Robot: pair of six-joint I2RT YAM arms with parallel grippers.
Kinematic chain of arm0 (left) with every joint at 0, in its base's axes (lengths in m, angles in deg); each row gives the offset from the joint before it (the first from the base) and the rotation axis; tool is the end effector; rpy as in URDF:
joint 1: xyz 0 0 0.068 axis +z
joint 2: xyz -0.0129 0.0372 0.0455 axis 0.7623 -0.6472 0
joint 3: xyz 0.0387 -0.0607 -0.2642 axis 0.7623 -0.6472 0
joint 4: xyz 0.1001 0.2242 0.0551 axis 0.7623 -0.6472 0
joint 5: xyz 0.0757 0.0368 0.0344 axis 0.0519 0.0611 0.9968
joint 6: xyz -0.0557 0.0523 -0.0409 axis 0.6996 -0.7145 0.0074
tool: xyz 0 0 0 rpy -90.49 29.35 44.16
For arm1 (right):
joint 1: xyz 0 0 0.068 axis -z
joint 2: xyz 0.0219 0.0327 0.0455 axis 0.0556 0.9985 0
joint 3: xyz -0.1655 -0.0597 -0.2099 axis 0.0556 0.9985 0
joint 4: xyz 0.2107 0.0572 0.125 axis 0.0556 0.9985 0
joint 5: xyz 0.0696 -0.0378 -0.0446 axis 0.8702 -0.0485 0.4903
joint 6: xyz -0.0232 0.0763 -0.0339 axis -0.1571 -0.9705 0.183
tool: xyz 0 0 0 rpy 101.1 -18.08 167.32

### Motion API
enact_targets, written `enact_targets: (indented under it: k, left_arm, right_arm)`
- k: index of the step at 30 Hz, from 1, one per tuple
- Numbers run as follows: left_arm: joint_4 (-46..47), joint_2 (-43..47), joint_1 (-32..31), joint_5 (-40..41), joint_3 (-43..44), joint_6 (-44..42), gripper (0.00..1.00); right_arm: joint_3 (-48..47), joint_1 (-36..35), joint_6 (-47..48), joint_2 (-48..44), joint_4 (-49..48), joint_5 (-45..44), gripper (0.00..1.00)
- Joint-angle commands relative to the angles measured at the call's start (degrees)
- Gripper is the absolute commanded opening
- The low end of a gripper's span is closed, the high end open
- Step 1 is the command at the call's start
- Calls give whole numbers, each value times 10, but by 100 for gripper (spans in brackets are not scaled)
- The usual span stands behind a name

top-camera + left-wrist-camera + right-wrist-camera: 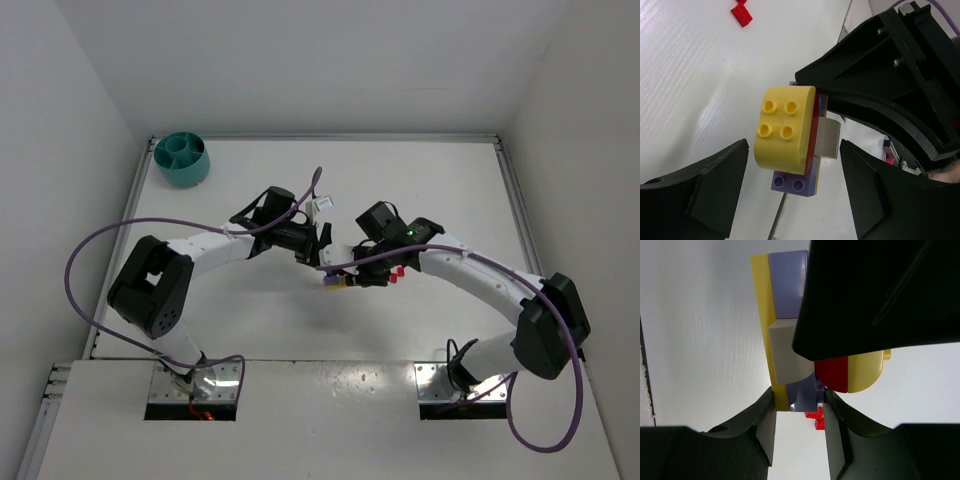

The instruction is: Sort the legos into containers by color

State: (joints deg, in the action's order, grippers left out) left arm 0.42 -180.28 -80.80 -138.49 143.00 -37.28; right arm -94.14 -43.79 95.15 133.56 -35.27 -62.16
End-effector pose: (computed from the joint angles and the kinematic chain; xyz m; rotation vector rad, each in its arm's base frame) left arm 0.2701 -0.2353 0.1997 0.6105 2.3657 -1.5801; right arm 0.2005 0.1992 0.2068 -1.9044 1.8723 0.3356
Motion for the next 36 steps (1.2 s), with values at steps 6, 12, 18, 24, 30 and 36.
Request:
enact_targets:
  k: [6,12,18,24,30,36]
  left_arm:
    - [20,-7,-3,-28,10,-2,69]
    - [32,-12,-3,-48,15,4,54]
    - [38,-18,-3,-53,15,4,16]
    - [43,-23,25,-63,33,9,8]
    - [36,-36,70,-50,51,3,8]
    - [18,-65,107,-13,85,-22,5]
  right_arm:
    - [-14,-21,-2,1,-16,-17,1]
    - [-9,-26,-2,1,-16,-22,1]
    - [4,-37,5,-11,-10,-22,1]
    - [56,-37,10,-32,-10,-40,1]
    - [158,-26,41,-86,-28,-102,1]
    - [202,19,11,-105,-85,-142,1]
